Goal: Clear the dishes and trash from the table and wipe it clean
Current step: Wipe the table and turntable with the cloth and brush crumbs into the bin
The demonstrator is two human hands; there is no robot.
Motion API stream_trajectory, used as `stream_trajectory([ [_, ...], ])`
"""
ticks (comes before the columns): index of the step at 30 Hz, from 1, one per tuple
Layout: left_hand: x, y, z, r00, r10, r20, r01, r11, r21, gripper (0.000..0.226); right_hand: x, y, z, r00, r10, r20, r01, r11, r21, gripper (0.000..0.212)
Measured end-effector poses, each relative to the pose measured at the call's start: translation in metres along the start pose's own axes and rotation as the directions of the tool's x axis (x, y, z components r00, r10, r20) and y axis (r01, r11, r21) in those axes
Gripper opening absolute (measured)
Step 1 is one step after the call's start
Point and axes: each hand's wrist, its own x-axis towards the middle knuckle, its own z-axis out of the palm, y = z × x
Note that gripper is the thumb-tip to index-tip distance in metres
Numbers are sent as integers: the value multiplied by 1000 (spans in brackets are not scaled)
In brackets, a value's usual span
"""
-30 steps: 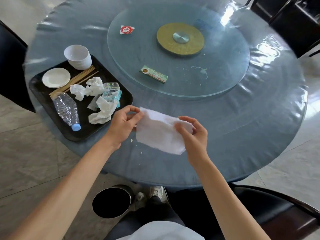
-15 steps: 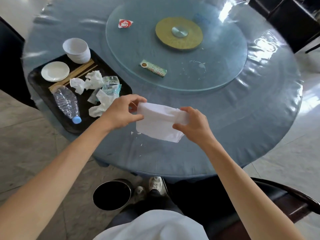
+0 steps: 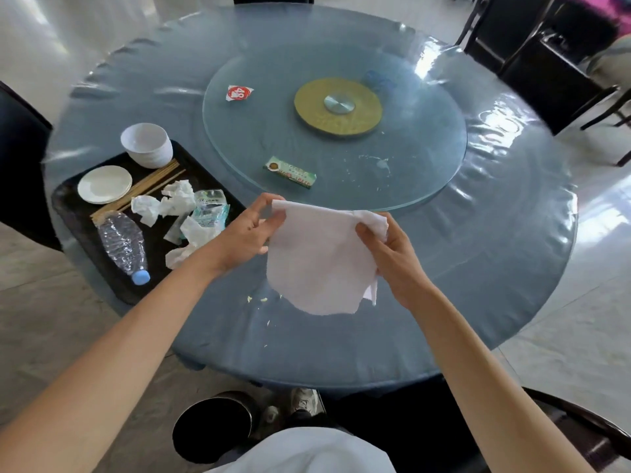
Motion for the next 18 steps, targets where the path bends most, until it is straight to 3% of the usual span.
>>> stream_trajectory([
  [4,9,-23,17,983,-182,27,182,983,-17,73,13,22,4,985,135,-105,-138,990,-22,18],
  [8,15,-45,28,959,-280,38,282,957,-64,106,22,41,-2,915,402,-16,-398,910,120,58],
  [10,18,-55,31,943,-327,51,331,934,-133,114,24,48,-13,893,446,65,-450,876,173,74],
  [14,21,-68,32,925,-370,90,380,911,-162,109,24,55,-33,911,369,184,-388,918,79,76],
  [18,26,-75,34,946,-323,-4,320,938,-130,68,30,67,-43,944,296,144,-288,955,-75,73],
])
